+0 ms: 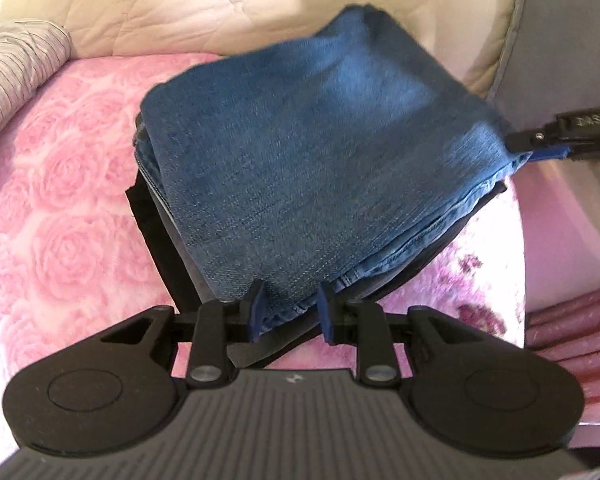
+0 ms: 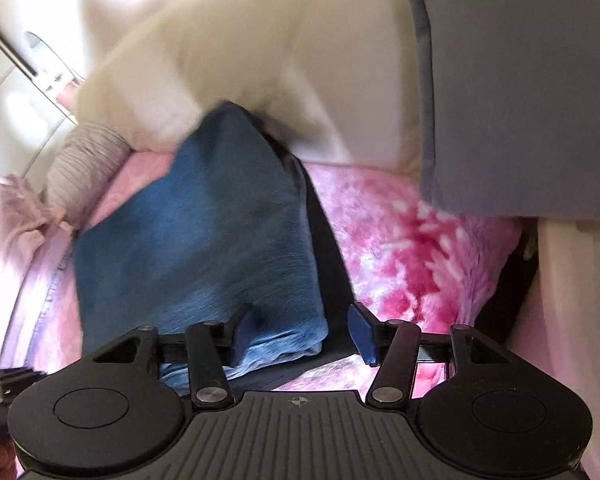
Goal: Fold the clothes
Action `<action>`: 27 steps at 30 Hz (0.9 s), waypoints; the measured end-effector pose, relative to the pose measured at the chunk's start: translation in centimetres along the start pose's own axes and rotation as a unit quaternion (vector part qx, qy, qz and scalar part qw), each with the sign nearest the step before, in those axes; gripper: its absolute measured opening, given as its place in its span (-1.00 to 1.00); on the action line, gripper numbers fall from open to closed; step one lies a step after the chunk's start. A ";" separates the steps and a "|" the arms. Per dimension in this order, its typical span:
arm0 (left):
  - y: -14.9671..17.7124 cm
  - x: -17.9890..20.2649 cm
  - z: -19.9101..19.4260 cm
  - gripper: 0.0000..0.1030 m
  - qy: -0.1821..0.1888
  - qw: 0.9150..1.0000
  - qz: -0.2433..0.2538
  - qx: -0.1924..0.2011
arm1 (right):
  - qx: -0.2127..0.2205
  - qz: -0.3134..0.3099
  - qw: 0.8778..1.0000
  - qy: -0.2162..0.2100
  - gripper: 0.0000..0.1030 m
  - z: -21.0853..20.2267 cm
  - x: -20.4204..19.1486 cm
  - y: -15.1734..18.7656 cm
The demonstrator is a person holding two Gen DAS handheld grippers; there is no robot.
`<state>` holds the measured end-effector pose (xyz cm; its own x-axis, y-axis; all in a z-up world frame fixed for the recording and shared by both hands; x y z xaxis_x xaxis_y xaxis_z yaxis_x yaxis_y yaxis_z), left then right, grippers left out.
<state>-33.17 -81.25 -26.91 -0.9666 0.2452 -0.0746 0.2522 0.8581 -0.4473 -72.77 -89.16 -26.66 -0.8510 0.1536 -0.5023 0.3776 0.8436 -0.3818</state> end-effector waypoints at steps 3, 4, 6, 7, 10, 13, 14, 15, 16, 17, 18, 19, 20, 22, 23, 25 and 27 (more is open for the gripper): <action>0.1 0.2 0.0 -0.52 0.005 1.000 -0.005 -0.015 | -0.025 -0.024 0.999 0.011 0.07 1.7 0.2 -0.7; 0.2 0.1 0.1 -0.53 0.011 1.000 -0.011 -0.025 | -0.033 -0.030 0.999 0.010 0.07 1.7 0.1 -0.9; 0.6 0.0 0.2 -0.54 0.027 0.998 -0.024 -0.049 | -0.042 -0.050 0.998 0.023 0.07 1.1 -0.4 -1.2; 0.5 0.1 -0.4 -0.54 0.025 0.999 -0.024 -0.042 | -0.043 -0.064 0.996 0.032 0.07 0.6 -0.9 -1.3; -0.7 -0.2 -2.7 -0.54 0.016 0.999 -0.038 -0.003 | -0.001 -0.129 0.991 0.040 0.06 -1.7 -3.8 -1.6; -2.2 -0.9 -3.0 -0.54 0.015 0.997 -0.071 0.017 | 0.016 -0.180 0.983 0.015 0.06 -2.2 -6.7 -1.3; -2.6 -1.2 -2.5 -0.55 0.017 0.996 -0.081 0.014 | 0.003 -0.196 0.981 0.000 0.06 -1.4 -7.4 -0.9; -2.8 -1.3 -1.5 -0.55 0.018 0.997 -0.081 0.000 | -0.020 -0.207 0.978 -0.011 0.06 -0.2 -7.9 -0.4; -3.0 -1.3 -0.4 -0.53 0.019 0.997 -0.080 -0.014 | -0.043 -0.212 0.976 -0.009 0.07 1.2 -7.9 0.1; -3.0 -1.1 0.6 -0.49 0.021 0.997 -0.071 -0.026 | -0.064 -0.218 0.974 -0.006 0.08 2.5 -7.9 0.6; -2.9 -0.8 1.0 -0.48 0.019 0.998 -0.062 -0.028 | -0.069 -0.232 0.970 0.003 0.09 3.3 -7.9 0.9; -2.9 -0.6 1.4 -0.48 0.016 0.998 -0.055 -0.029 | -0.069 -0.244 0.967 0.001 0.12 3.4 -8.1 1.0; -2.9 -0.6 1.3 -0.49 0.015 0.998 -0.054 -0.028 | -0.070 -0.255 0.964 -0.001 0.15 3.4 -8.2 1.2; -3.0 -0.6 0.7 -0.49 0.008 0.998 -0.064 -0.026 | -0.074 -0.261 0.962 -0.012 0.16 2.7 -8.0 1.2; -3.0 -0.5 0.4 -0.40 0.003 0.997 -0.067 -0.023 | -0.074 -0.263 0.962 -0.015 0.16 2.4 -7.9 1.2; -2.7 -0.3 -0.5 -0.02 -0.010 0.997 -0.075 -0.013 | -0.062 -0.261 0.963 -0.009 0.17 1.2 -7.7 1.2; -2.4 0.2 -1.6 0.33 -0.024 0.996 -0.083 0.001 | -0.044 -0.255 0.966 0.009 0.22 -0.3 -7.3 1.6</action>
Point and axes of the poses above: each gripper's, at about its wrist camera, not at the fingertips, and z roughly the way its jaws point, x to its right, y to its underside, the point moved 3 cm from there along z, roughly the way its jaws point, and after that the axes turned 9 degrees about z, right-handed, at the moved point
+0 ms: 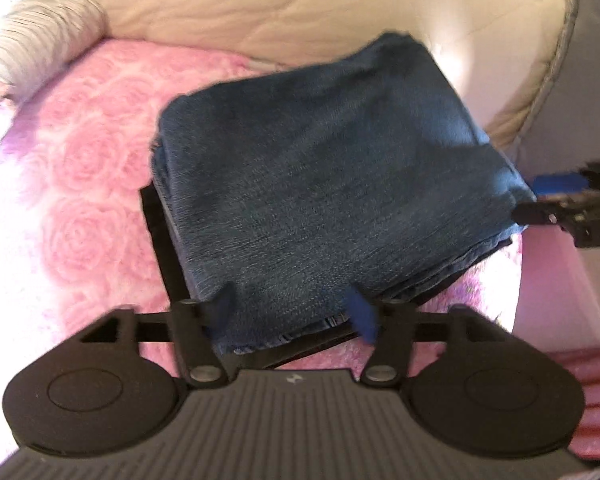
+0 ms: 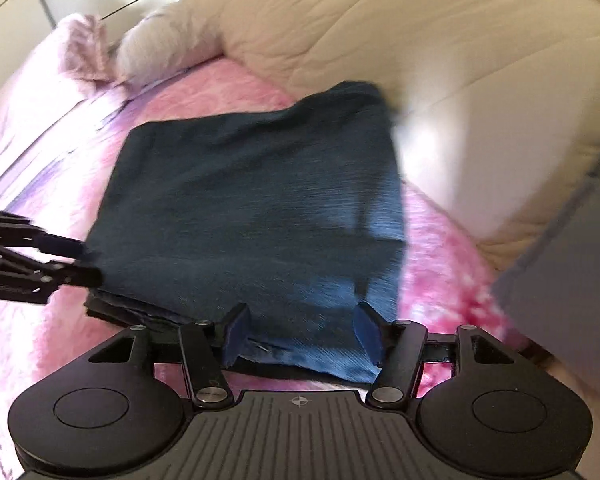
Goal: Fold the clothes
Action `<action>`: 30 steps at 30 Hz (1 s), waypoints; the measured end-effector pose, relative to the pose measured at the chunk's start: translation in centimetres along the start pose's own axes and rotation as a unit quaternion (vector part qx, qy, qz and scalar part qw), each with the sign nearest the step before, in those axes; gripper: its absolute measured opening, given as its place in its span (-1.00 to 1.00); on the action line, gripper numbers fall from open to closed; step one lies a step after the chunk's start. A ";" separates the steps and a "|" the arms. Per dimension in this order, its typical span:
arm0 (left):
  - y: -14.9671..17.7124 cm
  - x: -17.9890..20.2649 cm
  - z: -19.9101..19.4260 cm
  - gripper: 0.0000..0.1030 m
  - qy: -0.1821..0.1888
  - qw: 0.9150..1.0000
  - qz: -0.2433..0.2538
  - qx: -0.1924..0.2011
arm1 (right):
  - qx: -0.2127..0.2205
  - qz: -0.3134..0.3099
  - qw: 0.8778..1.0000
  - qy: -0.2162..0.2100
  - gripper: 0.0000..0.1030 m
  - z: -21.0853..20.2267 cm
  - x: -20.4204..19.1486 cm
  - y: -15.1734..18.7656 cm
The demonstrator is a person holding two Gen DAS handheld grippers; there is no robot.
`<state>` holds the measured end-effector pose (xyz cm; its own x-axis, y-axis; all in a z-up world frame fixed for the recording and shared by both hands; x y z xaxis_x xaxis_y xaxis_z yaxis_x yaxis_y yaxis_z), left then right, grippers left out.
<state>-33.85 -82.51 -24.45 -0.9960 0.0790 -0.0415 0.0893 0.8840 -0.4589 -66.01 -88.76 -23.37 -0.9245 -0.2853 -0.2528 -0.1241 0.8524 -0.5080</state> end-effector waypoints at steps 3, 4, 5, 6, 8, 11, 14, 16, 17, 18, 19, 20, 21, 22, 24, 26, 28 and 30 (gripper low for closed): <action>1.1 0.9 -1.7 0.66 -0.010 1.000 -0.008 0.016 | 0.021 0.028 0.999 0.025 0.44 -2.1 -0.2 1.8; 1.6 1.2 -2.3 0.70 -0.013 1.000 -0.010 0.021 | 0.028 0.036 0.998 0.034 0.48 -3.0 -0.6 2.7; 2.2 1.6 -2.9 0.74 -0.013 1.000 -0.006 0.025 | 0.034 0.043 0.998 0.039 0.48 -3.7 -1.0 3.4; 2.7 2.0 -3.5 0.74 -0.013 0.999 -0.002 0.030 | 0.040 0.050 0.997 0.045 0.48 -4.4 -1.5 4.2; 4.1 2.8 -5.1 0.74 -0.015 0.999 0.011 0.040 | 0.053 0.063 0.995 0.053 0.48 -6.1 -2.7 5.9; 6.4 3.7 -8.0 0.74 -0.027 0.998 0.024 0.046 | 0.064 0.085 0.992 0.063 0.48 -8.5 -4.8 8.5; 8.3 4.5 -11.0 0.75 -0.029 0.997 0.033 0.059 | 0.067 0.097 0.991 0.068 0.49 -10.9 -7.2 11.0; 9.6 4.8 -13.0 0.75 -0.031 0.997 0.036 0.065 | 0.068 0.095 0.990 0.074 0.49 -12.3 -8.7 12.2; 10.1 5.0 -13.9 0.75 -0.031 0.997 0.036 0.067 | 0.069 0.095 0.990 0.078 0.49 -13.0 -9.4 12.7; 10.8 5.2 -14.8 0.75 -0.032 0.997 0.036 0.068 | 0.070 0.094 0.990 0.082 0.49 -13.7 -10.1 13.2; 11.2 5.4 -15.4 0.75 -0.034 0.997 0.035 0.068 | 0.068 0.095 0.989 0.086 0.49 -14.5 -10.7 13.7; 11.7 5.6 -16.1 0.75 -0.035 0.997 0.034 0.067 | 0.067 0.095 0.989 0.088 0.49 -15.1 -11.3 14.0; 12.2 5.9 -16.7 0.75 -0.034 0.997 0.034 0.067 | 0.068 0.096 0.989 0.088 0.49 -15.8 -11.7 14.4; 12.6 6.1 -17.2 0.75 -0.033 0.997 0.034 0.066 | 0.069 0.097 0.989 0.089 0.49 -16.5 -12.1 14.7; 13.1 6.5 -18.2 0.75 -0.033 0.997 0.037 0.066 | 0.073 0.098 0.988 0.090 0.49 -17.8 -12.8 15.2; 13.4 6.9 -19.1 0.75 -0.033 0.996 0.038 0.067 | 0.075 0.096 0.988 0.090 0.49 -18.9 -13.5 15.5; 13.7 7.2 -19.8 0.75 -0.034 0.996 0.039 0.067 | 0.076 0.092 0.989 0.089 0.49 -19.7 -13.9 15.6; 13.8 7.4 -20.2 0.75 -0.036 0.997 0.037 0.064 | 0.073 0.086 0.990 0.086 0.49 -19.9 -14.3 15.7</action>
Point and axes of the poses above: each gripper's, at about its wrist camera, not at the fingertips, and z roughly the way its jaws point, x to its right, y to its underside, the point moved 3 cm from there along z, roughly the way its jaws point, and after that the axes turned 9 degrees about z, right-handed, at the moved point
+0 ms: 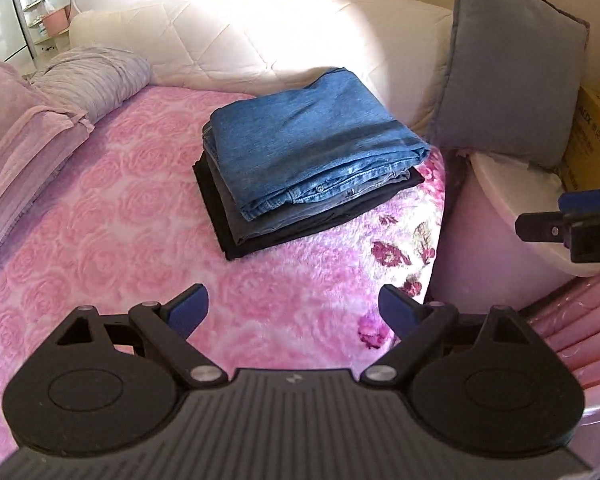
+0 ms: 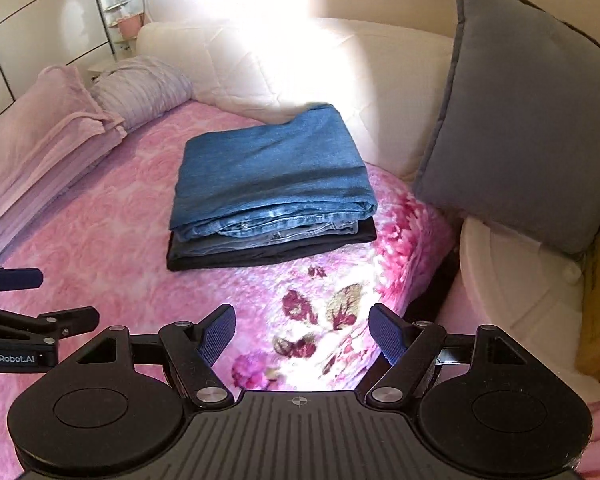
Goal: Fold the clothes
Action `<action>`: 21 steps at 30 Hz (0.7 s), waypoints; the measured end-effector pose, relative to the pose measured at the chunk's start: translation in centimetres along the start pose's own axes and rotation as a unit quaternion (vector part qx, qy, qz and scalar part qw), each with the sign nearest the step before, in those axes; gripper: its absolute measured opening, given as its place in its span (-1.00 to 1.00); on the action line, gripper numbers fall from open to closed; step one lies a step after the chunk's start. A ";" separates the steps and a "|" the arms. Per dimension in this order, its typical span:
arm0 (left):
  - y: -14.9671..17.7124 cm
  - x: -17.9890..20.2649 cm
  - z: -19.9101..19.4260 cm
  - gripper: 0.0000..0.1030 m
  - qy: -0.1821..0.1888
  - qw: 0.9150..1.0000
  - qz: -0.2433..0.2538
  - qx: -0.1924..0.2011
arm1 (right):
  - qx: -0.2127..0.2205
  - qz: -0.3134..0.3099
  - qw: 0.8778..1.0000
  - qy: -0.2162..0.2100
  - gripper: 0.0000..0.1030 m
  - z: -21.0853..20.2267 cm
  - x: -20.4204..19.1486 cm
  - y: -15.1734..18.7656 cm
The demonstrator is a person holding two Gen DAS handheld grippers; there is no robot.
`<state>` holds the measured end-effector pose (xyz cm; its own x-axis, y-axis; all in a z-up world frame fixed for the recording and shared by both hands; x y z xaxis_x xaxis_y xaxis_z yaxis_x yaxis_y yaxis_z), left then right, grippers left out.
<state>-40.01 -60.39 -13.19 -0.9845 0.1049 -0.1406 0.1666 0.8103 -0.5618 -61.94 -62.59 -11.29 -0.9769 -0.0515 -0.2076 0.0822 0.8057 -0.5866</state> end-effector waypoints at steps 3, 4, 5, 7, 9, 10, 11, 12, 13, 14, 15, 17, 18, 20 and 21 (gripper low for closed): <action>-0.1 0.1 -0.1 0.75 -0.006 1.000 -0.006 -0.011 | -0.007 -0.007 1.000 -0.006 0.49 0.0 -0.3 -0.2; -0.2 0.2 -0.1 0.75 -0.009 1.000 -0.007 -0.014 | -0.008 -0.009 1.000 -0.008 0.49 0.1 -0.3 -0.3; -0.4 0.2 -0.2 0.75 -0.011 1.000 -0.008 -0.016 | -0.010 -0.011 1.000 -0.010 0.49 0.1 -0.3 -0.4; -0.7 0.4 -0.2 0.75 -0.015 1.000 -0.008 -0.021 | -0.012 -0.015 1.000 -0.013 0.49 0.2 -0.2 -0.5; -1.1 0.8 0.0 0.75 -0.016 1.000 -0.007 -0.025 | -0.013 -0.017 1.000 -0.015 0.49 0.1 0.1 -0.7; -1.2 1.0 0.1 0.75 -0.016 0.999 -0.006 -0.027 | -0.013 -0.016 1.000 -0.016 0.49 0.1 0.2 -0.8; -1.3 1.2 0.2 0.75 -0.016 0.999 -0.005 -0.028 | -0.013 -0.016 1.000 -0.016 0.49 0.1 0.4 -0.8; -1.4 1.3 0.2 0.75 -0.016 0.999 -0.005 -0.030 | -0.015 -0.016 1.000 -0.017 0.49 0.1 0.6 -0.9; -1.5 1.5 0.3 0.75 -0.015 0.999 -0.004 -0.032 | -0.016 -0.016 1.000 -0.017 0.49 0.2 0.8 -0.9; -1.6 1.7 0.4 0.75 -0.015 0.999 -0.004 -0.033 | -0.018 -0.016 1.000 -0.018 0.49 0.2 0.9 -1.0; -1.6 1.9 0.4 0.75 -0.015 0.999 -0.003 -0.035 | -0.018 -0.016 1.000 -0.019 0.49 0.2 1.0 -1.0; -1.7 2.2 0.6 0.75 -0.015 0.999 0.002 -0.038 | -0.019 -0.014 1.000 -0.019 0.49 0.2 1.2 -1.0; -1.8 2.3 0.6 0.75 -0.014 0.999 0.002 -0.038 | -0.019 -0.013 1.000 -0.019 0.49 0.2 1.3 -1.1; -1.9 2.5 0.8 0.75 -0.012 0.999 0.003 -0.039 | -0.020 -0.012 1.000 -0.019 0.49 0.2 1.5 -1.1; -1.9 2.6 0.8 0.75 -0.011 0.999 0.002 -0.041 | -0.021 -0.012 1.000 -0.019 0.49 0.2 1.5 -1.0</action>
Point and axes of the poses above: each gripper's, at about its wrist camera, not at the fingertips, and z roughly the way its jaws point, x to its right, y to its underside, the point moved 3 cm from there along z, roughly the way its jaws point, and after that the axes turned 9 degrees about z, right-handed, at the moved point
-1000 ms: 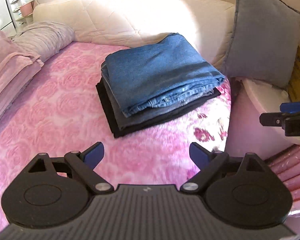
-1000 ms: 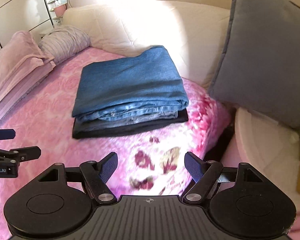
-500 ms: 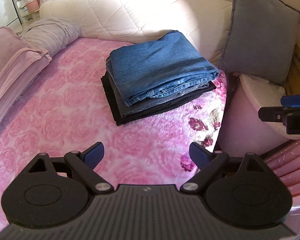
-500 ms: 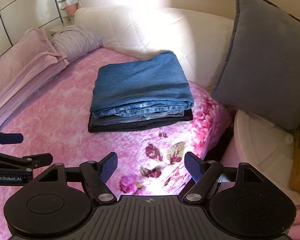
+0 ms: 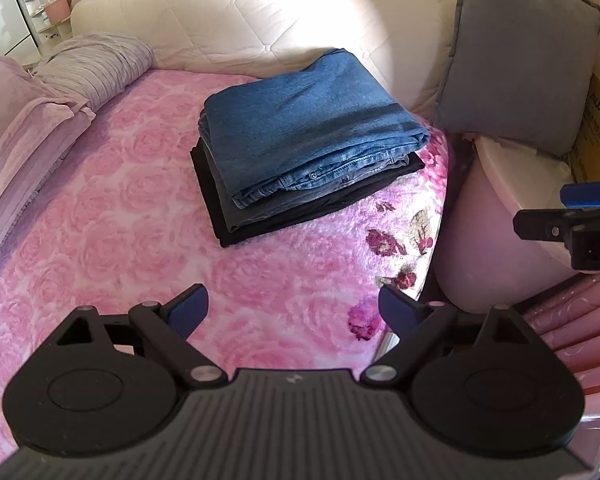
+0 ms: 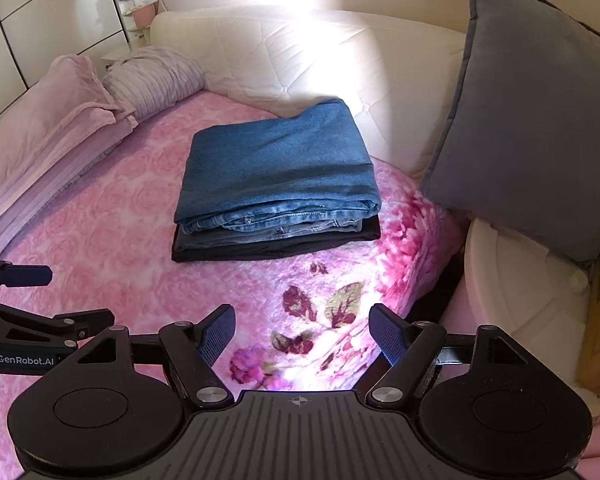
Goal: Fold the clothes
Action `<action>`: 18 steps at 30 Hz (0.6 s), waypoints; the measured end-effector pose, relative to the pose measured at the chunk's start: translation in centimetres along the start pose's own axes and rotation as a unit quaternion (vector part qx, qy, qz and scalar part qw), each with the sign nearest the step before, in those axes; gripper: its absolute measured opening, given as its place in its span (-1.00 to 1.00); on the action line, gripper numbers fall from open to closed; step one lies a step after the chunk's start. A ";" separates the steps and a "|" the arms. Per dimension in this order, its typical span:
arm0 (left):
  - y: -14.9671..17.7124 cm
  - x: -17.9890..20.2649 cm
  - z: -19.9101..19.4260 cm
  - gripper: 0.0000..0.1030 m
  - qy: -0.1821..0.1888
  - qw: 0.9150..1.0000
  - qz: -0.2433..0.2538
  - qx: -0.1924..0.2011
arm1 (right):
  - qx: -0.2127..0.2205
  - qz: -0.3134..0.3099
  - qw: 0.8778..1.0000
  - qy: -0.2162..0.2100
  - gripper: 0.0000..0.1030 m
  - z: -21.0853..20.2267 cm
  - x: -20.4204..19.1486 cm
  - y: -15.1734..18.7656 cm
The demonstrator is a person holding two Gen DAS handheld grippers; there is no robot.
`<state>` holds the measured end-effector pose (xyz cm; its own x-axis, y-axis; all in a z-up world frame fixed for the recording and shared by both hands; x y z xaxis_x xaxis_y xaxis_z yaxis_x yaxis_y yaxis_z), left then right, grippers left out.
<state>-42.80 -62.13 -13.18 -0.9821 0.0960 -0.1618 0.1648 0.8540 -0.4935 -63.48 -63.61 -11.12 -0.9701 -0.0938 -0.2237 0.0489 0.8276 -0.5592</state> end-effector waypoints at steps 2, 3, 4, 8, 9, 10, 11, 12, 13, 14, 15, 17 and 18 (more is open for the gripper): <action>0.0 0.1 0.1 0.75 0.001 1.000 0.000 -0.002 | -0.001 0.000 1.000 0.000 0.49 -0.1 0.1 0.0; 0.1 0.1 0.2 0.75 0.002 1.000 0.000 -0.002 | -0.001 -0.001 1.000 0.000 0.49 -0.1 0.1 0.0; 0.1 0.1 0.2 0.75 0.002 1.000 -0.001 -0.001 | 0.000 -0.002 1.000 0.001 0.49 -0.1 0.0 0.1; 0.3 -0.1 0.2 0.75 0.002 1.000 -0.012 0.007 | 0.004 -0.007 1.000 0.003 0.49 -0.2 -0.2 0.1; 0.4 -0.2 0.2 0.75 0.002 1.000 -0.016 0.009 | 0.005 -0.011 1.000 0.005 0.49 -0.2 -0.3 0.1; 0.5 -0.3 0.1 0.75 0.002 1.000 -0.021 0.011 | 0.006 -0.015 1.000 0.007 0.49 -0.2 -0.5 0.1; 0.6 -0.3 0.1 0.75 0.002 1.000 -0.025 0.013 | 0.008 -0.019 1.000 0.008 0.49 -0.3 -0.6 0.1; 0.7 -0.4 0.1 0.75 0.002 0.999 -0.030 0.015 | 0.010 -0.022 1.000 0.010 0.49 -0.3 -0.7 0.1; 0.8 -0.4 0.1 0.75 0.002 0.999 -0.032 0.016 | 0.012 -0.025 1.000 0.010 0.49 -0.3 -0.8 0.2; 0.8 -0.5 0.0 0.75 0.001 0.999 -0.035 0.018 | 0.014 -0.028 0.999 0.012 0.49 -0.3 -0.9 0.1; 0.9 -0.5 0.0 0.75 -0.001 0.999 -0.038 0.020 | 0.016 -0.031 0.999 0.013 0.49 -0.4 -1.0 0.1; 0.9 -0.5 -0.1 0.75 -0.005 0.999 -0.043 0.024 | 0.021 -0.037 0.999 0.015 0.49 -0.4 -1.2 0.1; 0.9 -0.6 -0.2 0.75 -0.007 0.999 -0.046 0.027 | 0.022 -0.039 0.999 0.016 0.49 -0.4 -1.3 0.0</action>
<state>-42.13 -61.31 -13.32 -0.9920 0.0102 -0.1258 0.0785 0.8302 -0.5519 -62.29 -63.25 -10.54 -0.9786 -0.1390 -0.1520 -0.0179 0.7927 -0.6094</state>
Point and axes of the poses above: each gripper's, at about its wrist camera, not at the fingertips, and z roughly the way its jaws point, x to its right, y to its underside, the point moved 3 cm from there along z, roughly the way its jaws point, and after that the axes turned 9 degrees about z, right-handed, at the moved point
